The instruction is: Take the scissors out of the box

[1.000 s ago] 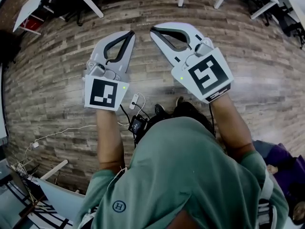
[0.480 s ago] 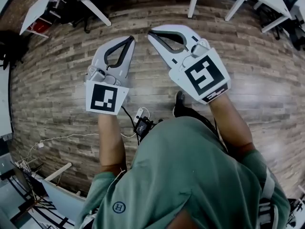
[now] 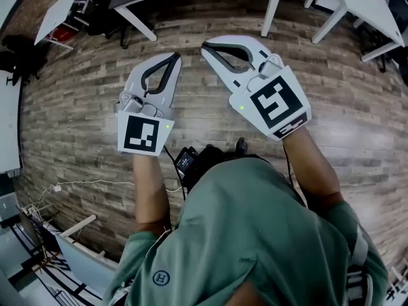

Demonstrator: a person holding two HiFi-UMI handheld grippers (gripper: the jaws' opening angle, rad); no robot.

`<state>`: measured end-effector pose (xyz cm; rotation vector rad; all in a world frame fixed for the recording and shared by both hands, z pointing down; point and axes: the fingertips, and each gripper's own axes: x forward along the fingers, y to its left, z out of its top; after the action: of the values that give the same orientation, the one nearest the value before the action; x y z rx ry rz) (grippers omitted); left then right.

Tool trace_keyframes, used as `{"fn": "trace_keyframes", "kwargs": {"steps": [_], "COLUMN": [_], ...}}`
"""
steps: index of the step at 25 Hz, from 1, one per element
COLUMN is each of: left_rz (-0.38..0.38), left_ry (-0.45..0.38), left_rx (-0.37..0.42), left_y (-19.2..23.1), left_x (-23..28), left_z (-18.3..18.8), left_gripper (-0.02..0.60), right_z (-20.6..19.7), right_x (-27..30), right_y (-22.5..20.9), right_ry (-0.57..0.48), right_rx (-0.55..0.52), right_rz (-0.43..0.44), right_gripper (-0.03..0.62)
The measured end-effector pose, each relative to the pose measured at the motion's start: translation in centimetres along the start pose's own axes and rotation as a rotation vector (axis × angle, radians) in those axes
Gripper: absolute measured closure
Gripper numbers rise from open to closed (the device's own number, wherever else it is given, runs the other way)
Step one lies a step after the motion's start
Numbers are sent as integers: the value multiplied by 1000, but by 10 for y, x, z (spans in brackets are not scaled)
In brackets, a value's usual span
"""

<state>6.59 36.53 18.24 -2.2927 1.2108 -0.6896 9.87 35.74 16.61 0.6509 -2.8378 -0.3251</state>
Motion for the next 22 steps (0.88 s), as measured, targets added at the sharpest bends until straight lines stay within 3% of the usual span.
{"fn": "trace_keyframes", "kwargs": {"steps": [11,22], "left_rz": [-18,-47], "left_ry": [4,-78], "left_rx": [-18,-21], "left_y": [59,168], "left_x": [61,120], "left_z": [-44,-95], "left_gripper": [581,581], "right_z": [-20,-8], "right_x": [65,180], "right_y": [-63,-133], "right_ry": [38,62], "right_rx": [18,-9], "right_rz": [-9,-75], "right_gripper": [588,586]}}
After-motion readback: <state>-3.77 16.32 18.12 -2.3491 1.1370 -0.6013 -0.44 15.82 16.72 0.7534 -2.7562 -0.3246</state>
